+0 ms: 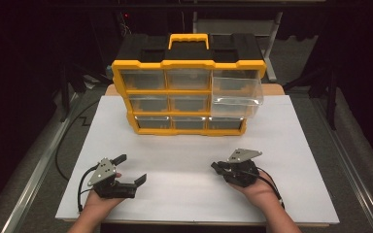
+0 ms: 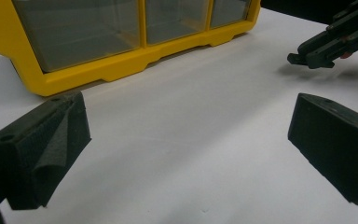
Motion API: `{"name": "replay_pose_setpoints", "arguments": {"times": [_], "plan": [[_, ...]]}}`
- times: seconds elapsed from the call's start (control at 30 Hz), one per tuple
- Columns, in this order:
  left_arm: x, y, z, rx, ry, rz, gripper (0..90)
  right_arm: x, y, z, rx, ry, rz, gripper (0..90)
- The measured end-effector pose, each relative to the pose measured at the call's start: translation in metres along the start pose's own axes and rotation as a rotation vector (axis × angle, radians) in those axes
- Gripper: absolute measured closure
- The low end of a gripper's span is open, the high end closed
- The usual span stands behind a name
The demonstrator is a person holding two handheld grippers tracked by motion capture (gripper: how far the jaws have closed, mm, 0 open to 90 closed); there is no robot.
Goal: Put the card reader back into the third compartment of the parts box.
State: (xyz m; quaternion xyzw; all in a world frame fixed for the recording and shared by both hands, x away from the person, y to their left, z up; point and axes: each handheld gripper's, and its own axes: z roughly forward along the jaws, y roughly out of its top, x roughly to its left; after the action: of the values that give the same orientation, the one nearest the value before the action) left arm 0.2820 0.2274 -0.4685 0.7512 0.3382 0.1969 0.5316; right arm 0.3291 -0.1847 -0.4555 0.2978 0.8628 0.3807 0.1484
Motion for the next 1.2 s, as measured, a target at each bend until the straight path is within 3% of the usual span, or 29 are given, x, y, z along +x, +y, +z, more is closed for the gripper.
{"name": "replay_pose_setpoints", "arguments": {"times": [1.2], "plan": [[-0.001,0.000,0.001,-0.006,-0.009,0.007,0.2,-0.018,-0.033,-0.040,0.011,-0.048,0.048,74.5]]}}
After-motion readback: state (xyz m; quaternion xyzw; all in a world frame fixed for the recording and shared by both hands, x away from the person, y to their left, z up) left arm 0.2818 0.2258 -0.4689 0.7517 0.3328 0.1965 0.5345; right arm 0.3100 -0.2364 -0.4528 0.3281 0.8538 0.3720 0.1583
